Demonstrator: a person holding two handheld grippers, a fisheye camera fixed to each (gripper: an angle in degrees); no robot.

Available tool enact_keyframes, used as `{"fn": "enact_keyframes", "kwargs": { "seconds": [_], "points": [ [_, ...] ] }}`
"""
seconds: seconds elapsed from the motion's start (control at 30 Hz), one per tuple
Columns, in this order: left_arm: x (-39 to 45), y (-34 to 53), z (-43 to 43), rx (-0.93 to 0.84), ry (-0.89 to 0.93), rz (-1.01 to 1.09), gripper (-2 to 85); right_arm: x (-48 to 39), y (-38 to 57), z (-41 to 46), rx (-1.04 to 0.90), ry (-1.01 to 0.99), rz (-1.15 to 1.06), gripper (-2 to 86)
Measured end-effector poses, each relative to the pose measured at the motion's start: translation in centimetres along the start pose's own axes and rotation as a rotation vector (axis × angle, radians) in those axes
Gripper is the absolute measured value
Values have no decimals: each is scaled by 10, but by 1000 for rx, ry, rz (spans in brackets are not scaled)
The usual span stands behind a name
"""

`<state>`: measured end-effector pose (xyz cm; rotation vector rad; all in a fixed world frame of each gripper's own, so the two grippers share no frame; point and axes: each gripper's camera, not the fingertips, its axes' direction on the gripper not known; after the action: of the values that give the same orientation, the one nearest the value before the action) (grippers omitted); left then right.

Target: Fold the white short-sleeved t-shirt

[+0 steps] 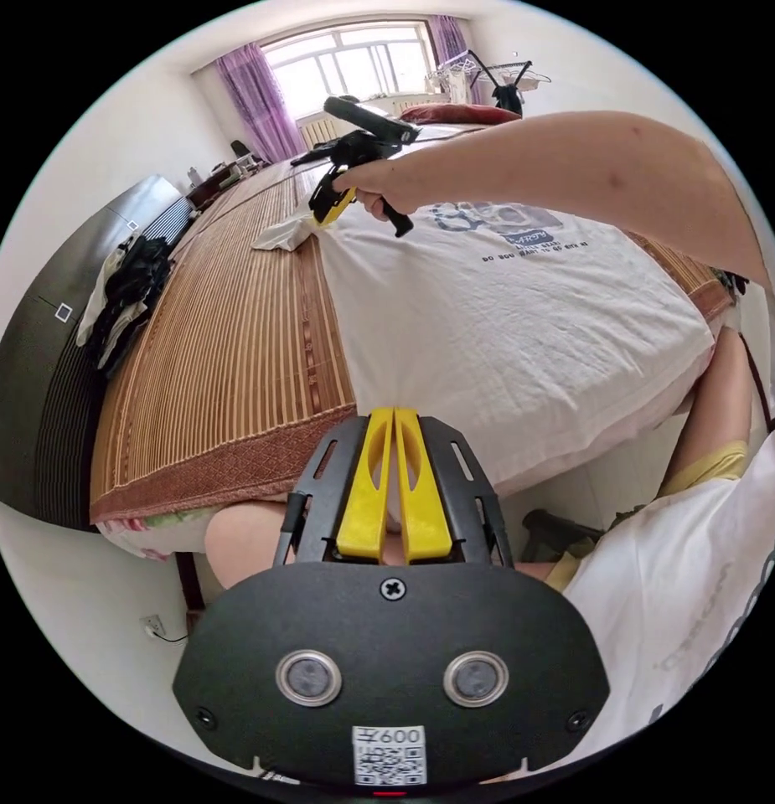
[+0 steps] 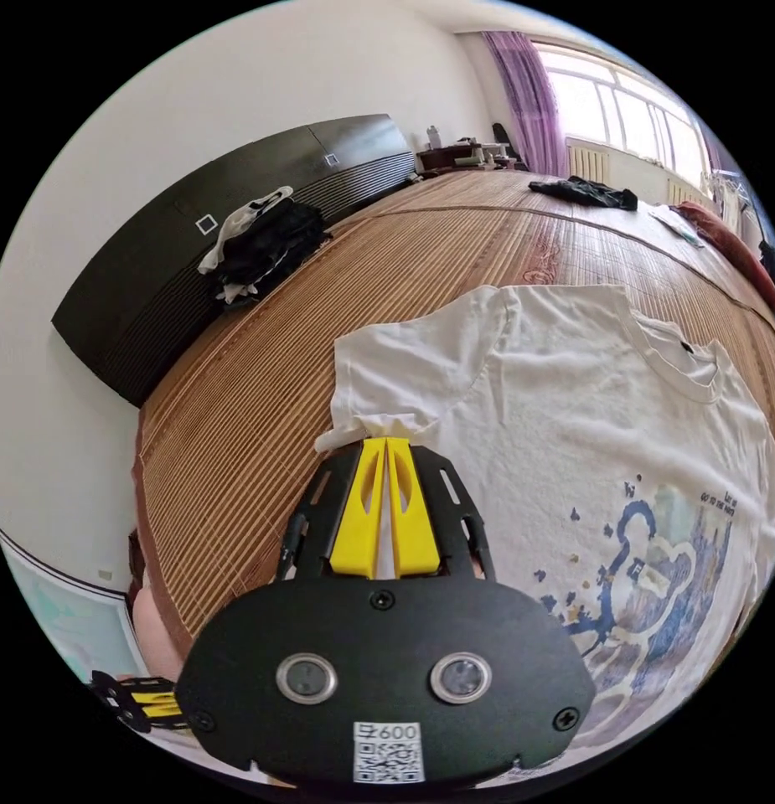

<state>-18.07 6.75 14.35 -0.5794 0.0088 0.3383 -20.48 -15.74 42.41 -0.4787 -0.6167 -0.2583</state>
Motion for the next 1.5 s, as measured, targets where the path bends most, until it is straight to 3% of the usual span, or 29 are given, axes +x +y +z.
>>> {"fn": "enact_keyframes", "kwargs": {
  "seconds": [0.1, 0.53, 0.7, 0.8, 0.9, 0.97, 1.07, 1.23, 1.3, 1.37, 1.5],
  "points": [
    [-9, -2, 3, -26, 58, -21, 0, -11, -7, 27, -154, 66, -66, -8],
    [-6, -1, -5, -94, -80, 47, 1, -10, -26, 29, -116, 85, -94, -9],
    [-41, 11, -30, -68, -159, -27, 2, 35, -10, -49, -75, -27, -95, -9],
    [-69, 1, -47, 52, -156, -23, 5, 80, 43, -129, 3, -93, -38, -9],
    [-100, -48, -43, 99, -110, 41, 6, 116, 119, -191, 19, -33, 4, -8],
    [-121, -87, -31, 181, -77, 86, 7, 147, 171, -222, -10, 65, 27, -8],
    [-176, -165, 14, 200, 124, 61, 7, 203, 202, -248, -12, 159, 123, -9],
    [-285, -263, 120, 54, 600, -221, 7, 322, 204, -263, 54, 55, 382, -9],
    [-303, -275, 140, 35, 667, -265, 7, 364, 205, -260, 109, -79, 497, -9],
    [-312, -283, 151, 15, 621, -282, 6, 397, 207, -257, 212, -144, 582, -9],
    [-329, -296, 170, 31, 709, -296, 6, 415, 186, -230, 147, -164, 552, -9]
  ]
}}
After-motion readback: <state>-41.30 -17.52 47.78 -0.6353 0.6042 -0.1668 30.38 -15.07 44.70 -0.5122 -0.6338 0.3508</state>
